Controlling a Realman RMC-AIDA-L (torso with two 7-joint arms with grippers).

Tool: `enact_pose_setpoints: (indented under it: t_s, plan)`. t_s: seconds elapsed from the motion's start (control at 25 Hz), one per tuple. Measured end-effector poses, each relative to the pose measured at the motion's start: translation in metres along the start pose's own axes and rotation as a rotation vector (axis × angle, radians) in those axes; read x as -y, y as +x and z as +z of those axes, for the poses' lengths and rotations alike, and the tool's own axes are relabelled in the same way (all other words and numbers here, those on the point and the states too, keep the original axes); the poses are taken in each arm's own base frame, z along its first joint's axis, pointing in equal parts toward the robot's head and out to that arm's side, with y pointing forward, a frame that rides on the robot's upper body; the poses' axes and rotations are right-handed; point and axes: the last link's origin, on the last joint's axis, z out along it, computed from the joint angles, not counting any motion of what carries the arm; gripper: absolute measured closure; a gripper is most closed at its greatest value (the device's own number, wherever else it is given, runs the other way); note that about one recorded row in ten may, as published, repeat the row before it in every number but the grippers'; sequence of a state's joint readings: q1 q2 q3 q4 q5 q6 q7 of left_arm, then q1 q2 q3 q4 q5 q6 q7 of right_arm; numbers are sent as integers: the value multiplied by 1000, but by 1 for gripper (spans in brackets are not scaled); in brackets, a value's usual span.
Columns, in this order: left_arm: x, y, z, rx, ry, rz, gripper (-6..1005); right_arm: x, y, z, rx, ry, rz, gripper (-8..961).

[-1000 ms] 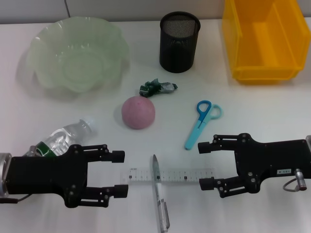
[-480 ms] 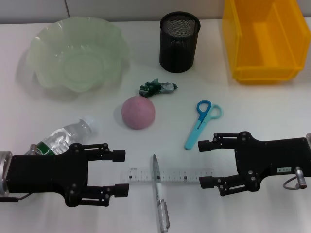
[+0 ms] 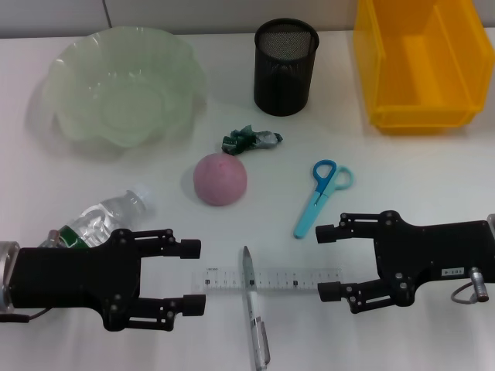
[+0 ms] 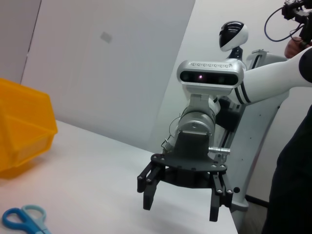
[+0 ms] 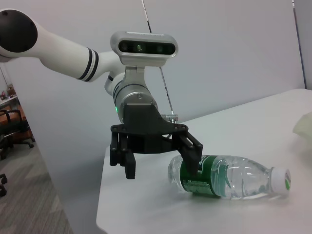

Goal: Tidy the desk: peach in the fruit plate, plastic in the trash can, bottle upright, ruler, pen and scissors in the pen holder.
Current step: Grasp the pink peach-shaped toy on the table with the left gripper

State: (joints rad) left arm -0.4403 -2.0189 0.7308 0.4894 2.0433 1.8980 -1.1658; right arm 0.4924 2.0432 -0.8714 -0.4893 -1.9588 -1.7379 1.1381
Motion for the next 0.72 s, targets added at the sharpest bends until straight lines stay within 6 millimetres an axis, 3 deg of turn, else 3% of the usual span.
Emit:
enact_pose_setpoints:
  t_s: [0.72]
  plan:
    - [-2,5,0,-36,-10,5,233,0,1,0,-1,0,1,130]
